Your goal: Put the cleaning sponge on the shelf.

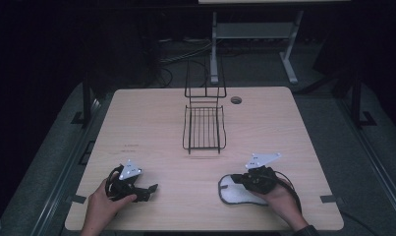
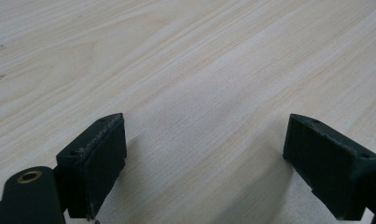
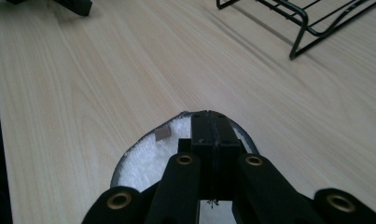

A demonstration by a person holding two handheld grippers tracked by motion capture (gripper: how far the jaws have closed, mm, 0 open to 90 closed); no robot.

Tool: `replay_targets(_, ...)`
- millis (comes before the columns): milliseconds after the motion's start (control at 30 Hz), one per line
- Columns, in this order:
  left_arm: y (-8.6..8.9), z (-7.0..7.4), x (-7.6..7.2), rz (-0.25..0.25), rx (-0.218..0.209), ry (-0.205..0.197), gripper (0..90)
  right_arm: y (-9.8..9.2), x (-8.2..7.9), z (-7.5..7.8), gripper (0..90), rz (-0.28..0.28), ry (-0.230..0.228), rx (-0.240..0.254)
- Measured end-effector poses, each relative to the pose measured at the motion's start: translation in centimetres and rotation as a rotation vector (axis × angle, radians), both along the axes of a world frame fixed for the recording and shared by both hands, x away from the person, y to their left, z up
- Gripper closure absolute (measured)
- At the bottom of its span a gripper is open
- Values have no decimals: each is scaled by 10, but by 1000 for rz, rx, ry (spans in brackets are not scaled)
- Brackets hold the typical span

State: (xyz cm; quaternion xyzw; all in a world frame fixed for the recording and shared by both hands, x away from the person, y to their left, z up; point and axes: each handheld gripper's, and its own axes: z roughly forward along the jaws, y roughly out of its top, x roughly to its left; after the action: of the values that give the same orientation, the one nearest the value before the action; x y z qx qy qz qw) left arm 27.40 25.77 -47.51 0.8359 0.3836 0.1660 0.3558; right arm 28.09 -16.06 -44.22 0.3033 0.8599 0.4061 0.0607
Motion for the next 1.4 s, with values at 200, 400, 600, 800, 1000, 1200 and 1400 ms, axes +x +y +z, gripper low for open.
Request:
replay_targets(200, 0, 0, 0, 1, 0, 0, 123, 8, 3, -6, 898, 18, 12, -32)
replay_targets(400, 0, 0, 0, 1, 0, 0, 123, 11, 5, -12, 898, 25, 25, -54)
replay_targets(600, 0, 0, 0, 1, 0, 0, 123, 8, 10, -12, 898, 1, 15, -61)
replay_targets(800, 0, 0, 0, 1, -1, 0, 124, 0, 19, -13, 898, -41, 11, -67)
replay_targets(1000, 0, 0, 0, 1, -1, 0, 124, -9, 30, -14, 898, -86, 2, -68)
replay_targets(1200, 0, 0, 0, 1, -1, 0, 124, -20, 39, -15, 898, -138, 0, -63)
replay_targets(1400, 0, 0, 0, 1, -1, 0, 123, -32, 45, -16, 898, -199, -5, -52)
